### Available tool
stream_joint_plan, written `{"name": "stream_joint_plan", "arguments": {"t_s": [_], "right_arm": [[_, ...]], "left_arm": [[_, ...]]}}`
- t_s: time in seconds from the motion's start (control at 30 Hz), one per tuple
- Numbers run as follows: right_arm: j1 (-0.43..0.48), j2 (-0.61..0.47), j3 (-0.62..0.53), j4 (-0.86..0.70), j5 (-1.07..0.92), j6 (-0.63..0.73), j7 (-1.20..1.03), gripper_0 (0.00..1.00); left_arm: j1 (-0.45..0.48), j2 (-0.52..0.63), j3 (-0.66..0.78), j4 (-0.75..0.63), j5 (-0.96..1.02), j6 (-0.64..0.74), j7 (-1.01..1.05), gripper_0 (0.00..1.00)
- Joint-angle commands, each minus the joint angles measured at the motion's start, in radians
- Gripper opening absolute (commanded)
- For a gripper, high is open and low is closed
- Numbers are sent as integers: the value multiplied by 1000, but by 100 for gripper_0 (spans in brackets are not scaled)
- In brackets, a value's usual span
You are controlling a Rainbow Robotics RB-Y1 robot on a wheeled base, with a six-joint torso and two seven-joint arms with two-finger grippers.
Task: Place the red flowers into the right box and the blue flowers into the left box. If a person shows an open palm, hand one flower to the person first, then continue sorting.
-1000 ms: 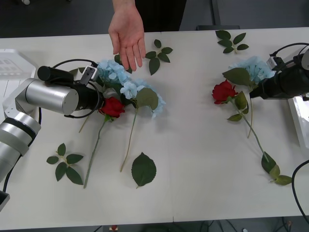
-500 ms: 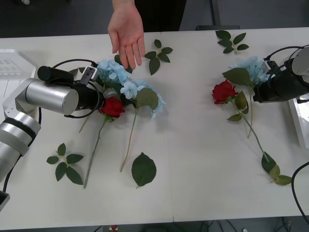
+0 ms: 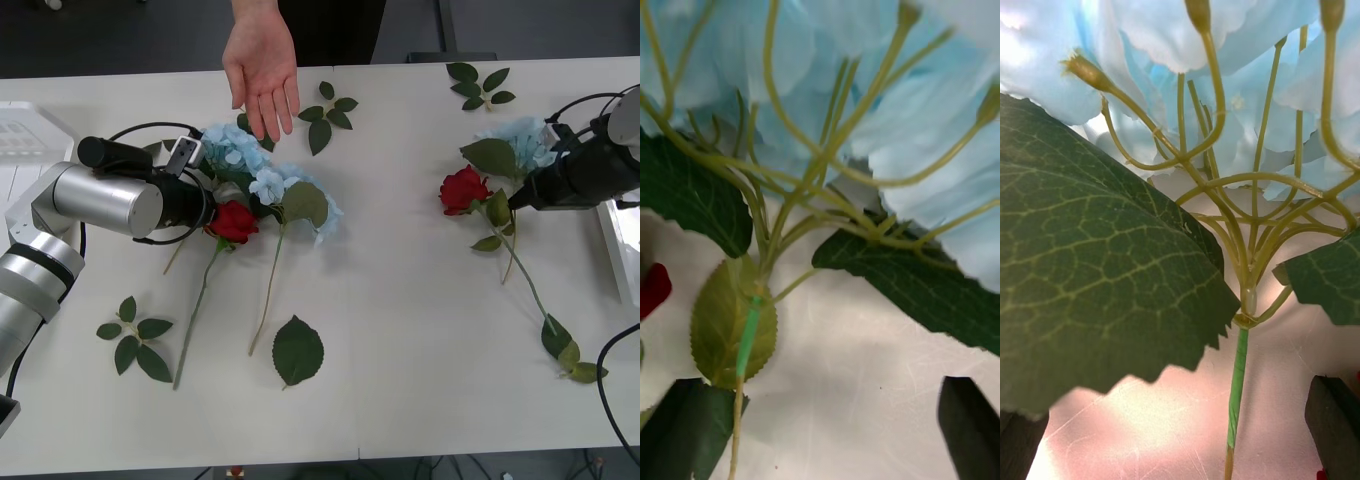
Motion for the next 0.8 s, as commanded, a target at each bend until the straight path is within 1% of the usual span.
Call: {"name": "stream_joint_plan", "arguments": {"t_s": [0.03,0.17,0.6,0.73,0.8], "right_arm": [[-80,0,-43,-10,-12,14,-19,100],[-90,5,-43,-11,-11,40,-23,100],[-88,57,-33,4,117,16,-40,100],[-88,83,-29,53,114,-33,-34,100],[-88,91,-7,66,109,-61,-39,100]], "left_arm": [[-45,-10,-13,-8,-7,-13,-81,100],[-45,-10,-13,-8,-7,-13,-81,100],[-45,-10,-13,-8,-7,-13,-81,100],[-45,-10,-13,-8,-7,-13,-81,100],[-45,-10,-13,-8,-7,-13,-81,100]]}}
